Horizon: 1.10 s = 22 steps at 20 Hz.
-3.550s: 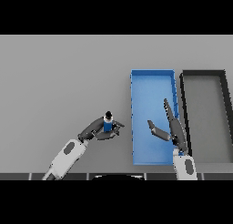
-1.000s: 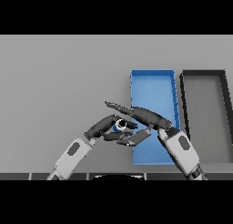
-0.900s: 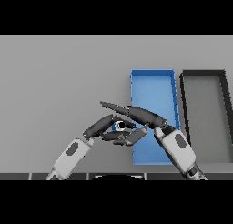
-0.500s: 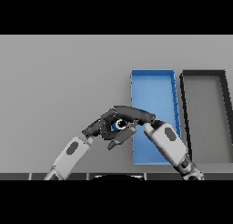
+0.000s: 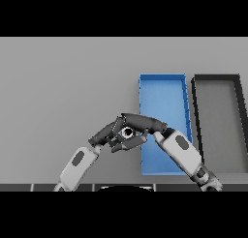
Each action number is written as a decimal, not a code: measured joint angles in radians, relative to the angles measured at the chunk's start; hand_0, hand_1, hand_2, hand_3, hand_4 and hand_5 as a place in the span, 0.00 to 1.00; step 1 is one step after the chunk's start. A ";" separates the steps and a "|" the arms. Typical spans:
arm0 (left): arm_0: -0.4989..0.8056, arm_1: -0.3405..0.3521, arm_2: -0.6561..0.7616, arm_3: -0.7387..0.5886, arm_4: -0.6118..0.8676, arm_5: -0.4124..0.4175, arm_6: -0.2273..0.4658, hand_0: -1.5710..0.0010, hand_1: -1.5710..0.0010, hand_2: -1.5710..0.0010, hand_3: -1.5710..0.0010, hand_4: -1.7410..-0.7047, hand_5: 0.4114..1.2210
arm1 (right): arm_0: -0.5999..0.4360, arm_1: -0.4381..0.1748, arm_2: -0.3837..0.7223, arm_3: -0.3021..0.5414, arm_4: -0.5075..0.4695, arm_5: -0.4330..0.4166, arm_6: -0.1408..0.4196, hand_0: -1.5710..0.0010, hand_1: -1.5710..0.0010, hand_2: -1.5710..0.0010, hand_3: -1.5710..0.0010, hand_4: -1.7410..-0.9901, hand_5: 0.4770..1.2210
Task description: Pick up the blue pipe and place it into the blue bin.
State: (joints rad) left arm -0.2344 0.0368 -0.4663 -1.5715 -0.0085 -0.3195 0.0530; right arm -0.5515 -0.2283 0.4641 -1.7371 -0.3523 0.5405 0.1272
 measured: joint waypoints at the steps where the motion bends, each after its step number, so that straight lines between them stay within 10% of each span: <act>1: 0.003 0.002 0.007 0.004 0.007 -0.012 -0.005 0.09 0.14 0.22 0.15 0.09 1.00 | 0.012 -0.011 0.006 -0.003 -0.013 -0.009 -0.010 0.02 0.02 0.02 0.03 0.35 0.93; 5: -0.017 0.059 -0.016 0.010 -0.102 -0.061 -0.101 0.62 0.65 0.68 0.65 0.51 1.00 | 0.016 -0.027 0.032 -0.030 -0.076 -0.056 0.039 0.01 0.01 0.01 0.01 0.33 0.97; 8: -0.021 0.067 -0.014 0.005 -0.157 -0.087 -0.121 0.81 0.82 0.84 0.82 0.68 0.75 | -0.001 -0.032 0.030 -0.034 -0.085 -0.063 0.070 0.01 0.01 0.00 0.01 0.33 0.99; 13: -0.029 0.062 0.003 0.018 -0.184 -0.065 -0.073 0.94 0.94 0.95 0.94 0.81 0.35 | -0.016 -0.019 0.038 -0.014 -0.057 -0.064 0.057 0.00 0.00 0.00 0.00 0.33 1.00; 22: -0.011 0.045 0.017 0.032 -0.159 -0.060 -0.022 0.99 0.99 0.99 0.99 0.81 0.18 | -0.017 -0.024 0.022 -0.024 -0.113 -0.082 0.070 0.00 0.00 0.00 0.00 0.33 1.00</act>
State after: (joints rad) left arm -0.2451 0.0819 -0.4490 -1.5393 -0.1679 -0.3797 0.0315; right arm -0.5681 -0.2528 0.4863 -1.7616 -0.4657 0.4588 0.1971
